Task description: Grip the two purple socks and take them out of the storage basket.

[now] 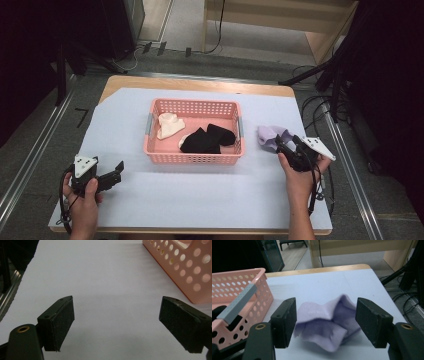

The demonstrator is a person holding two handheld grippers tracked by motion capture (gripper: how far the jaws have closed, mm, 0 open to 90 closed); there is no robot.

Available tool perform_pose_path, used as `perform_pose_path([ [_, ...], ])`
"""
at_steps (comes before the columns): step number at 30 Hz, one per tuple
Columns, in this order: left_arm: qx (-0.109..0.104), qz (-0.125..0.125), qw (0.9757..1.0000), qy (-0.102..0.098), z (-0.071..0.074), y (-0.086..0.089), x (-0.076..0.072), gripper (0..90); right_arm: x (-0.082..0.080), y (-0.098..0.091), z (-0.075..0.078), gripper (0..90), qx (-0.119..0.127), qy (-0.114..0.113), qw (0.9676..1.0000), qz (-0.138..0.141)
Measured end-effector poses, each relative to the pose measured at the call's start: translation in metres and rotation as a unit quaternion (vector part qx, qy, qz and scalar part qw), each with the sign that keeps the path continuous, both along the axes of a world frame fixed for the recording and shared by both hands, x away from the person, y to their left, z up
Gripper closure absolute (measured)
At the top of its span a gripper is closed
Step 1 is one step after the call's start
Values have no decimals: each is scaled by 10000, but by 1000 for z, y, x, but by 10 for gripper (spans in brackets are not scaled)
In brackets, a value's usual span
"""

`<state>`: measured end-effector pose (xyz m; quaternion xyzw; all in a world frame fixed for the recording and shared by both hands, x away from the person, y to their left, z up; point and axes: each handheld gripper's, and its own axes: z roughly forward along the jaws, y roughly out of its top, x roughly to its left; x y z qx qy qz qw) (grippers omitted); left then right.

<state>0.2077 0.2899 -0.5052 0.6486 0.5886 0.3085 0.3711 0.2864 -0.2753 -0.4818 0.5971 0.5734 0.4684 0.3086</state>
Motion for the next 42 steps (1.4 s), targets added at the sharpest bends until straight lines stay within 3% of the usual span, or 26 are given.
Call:
perform_pose_path([
  [9, 64, -17, 10000, -24, 0, -2, 0, 137, -31, -22, -11, 340, 24, -24, 10000, -23],
  [19, 121, -31, 9999, -35, 0, -3, -1, 137, -52, -38, -21, 345, 26, -47, 10000, 6],
  [35, 174, -30, 9998, -70, 0, -4, -2, 137, -89, -75, -33, 350, 68, -34, 9998, -181],
  [39, 183, -67, 9998, -87, 0, -4, -2, 138, -98, -82, -36, 312, 57, -31, 9999, -129],
  [40, 186, -65, 9998, -87, 0, -4, -2, 137, -103, -86, -38, 268, 82, -159, 9998, -22],
  [42, 187, -60, 9998, -99, 0, -4, -2, 137, -104, -88, -38, 257, 104, -189, 9998, -13],
])
